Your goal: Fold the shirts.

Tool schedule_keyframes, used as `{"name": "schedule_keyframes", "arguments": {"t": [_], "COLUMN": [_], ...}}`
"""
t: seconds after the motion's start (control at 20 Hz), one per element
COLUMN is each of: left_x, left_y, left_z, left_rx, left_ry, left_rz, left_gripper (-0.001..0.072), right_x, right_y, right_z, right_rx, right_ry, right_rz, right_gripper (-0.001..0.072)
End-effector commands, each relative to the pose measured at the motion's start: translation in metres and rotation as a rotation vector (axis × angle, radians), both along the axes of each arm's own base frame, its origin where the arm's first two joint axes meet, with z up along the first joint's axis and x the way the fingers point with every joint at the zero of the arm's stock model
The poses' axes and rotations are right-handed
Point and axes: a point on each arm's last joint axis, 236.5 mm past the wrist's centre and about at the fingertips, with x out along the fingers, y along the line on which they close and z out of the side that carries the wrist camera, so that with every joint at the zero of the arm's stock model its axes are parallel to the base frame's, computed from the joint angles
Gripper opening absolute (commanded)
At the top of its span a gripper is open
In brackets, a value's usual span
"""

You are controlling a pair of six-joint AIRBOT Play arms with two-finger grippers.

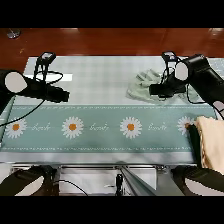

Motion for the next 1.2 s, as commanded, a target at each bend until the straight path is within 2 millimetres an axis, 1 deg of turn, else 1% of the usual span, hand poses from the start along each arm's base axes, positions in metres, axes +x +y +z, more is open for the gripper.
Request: {"name": "schedule_keyframes", "arguments": {"t": [0.0,0.55,0.6,0.65,0.7,0.75,0.9,0.95,1.0,1.05,1.1,1.15], "left_x": [0.000,0.000,0.004,0.015,0.024,0.028,0.039,0.049,0.061,0.074,0.082,0.091], "left_y": [0.000,0.000,-0.001,-0.003,-0.004,-0.005,-0.006,-0.006,-0.003,0.000,0.003,0.011], "left_z": [0.000,0.000,0.001,0.006,0.009,0.011,0.012,0.014,0.017,0.019,0.018,0.019], "left_rx": [0.000,0.000,-0.004,-0.015,-0.023,-0.028,-0.035,-0.036,-0.021,-0.003,0.018,0.068], "left_ry": [0.001,0.001,-0.017,-0.064,-0.102,-0.121,-0.157,-0.194,-0.242,-0.293,-0.322,-0.360], "left_rz": [-0.001,-0.001,0.002,0.009,0.015,0.018,0.025,0.031,0.033,0.034,0.028,0.013], "left_gripper": [0.0019,0.0019,0.0020,0.0020,0.0020,0.0019,0.0020,0.0024,0.0131,0.0518,0.0709,0.0707], "right_x": [0.000,0.001,0.003,0.014,0.029,0.038,0.067,0.079,0.093,0.105,0.117,0.126], "right_y": [0.000,-0.002,-0.003,-0.003,-0.008,-0.012,-0.011,-0.017,-0.031,-0.049,-0.076,-0.102], "right_z": [0.000,0.000,0.001,0.004,0.010,0.014,0.029,0.036,0.043,0.048,0.052,0.052], "right_rx": [0.000,-0.009,-0.015,-0.019,-0.046,-0.069,-0.051,-0.074,-0.112,-0.155,-0.200,-0.221], "right_ry": [0.000,-0.003,-0.011,-0.062,-0.128,-0.169,-0.302,-0.357,-0.414,-0.460,-0.503,-0.529], "right_rz": [0.001,0.002,0.003,0.014,0.029,0.033,0.034,0.043,0.030,0.003,-0.051,-0.123], "right_gripper": [0.0023,0.0023,0.0023,0.0023,0.0023,0.0023,0.0024,0.0059,0.0387,0.0629,0.0633,0.0632]}}
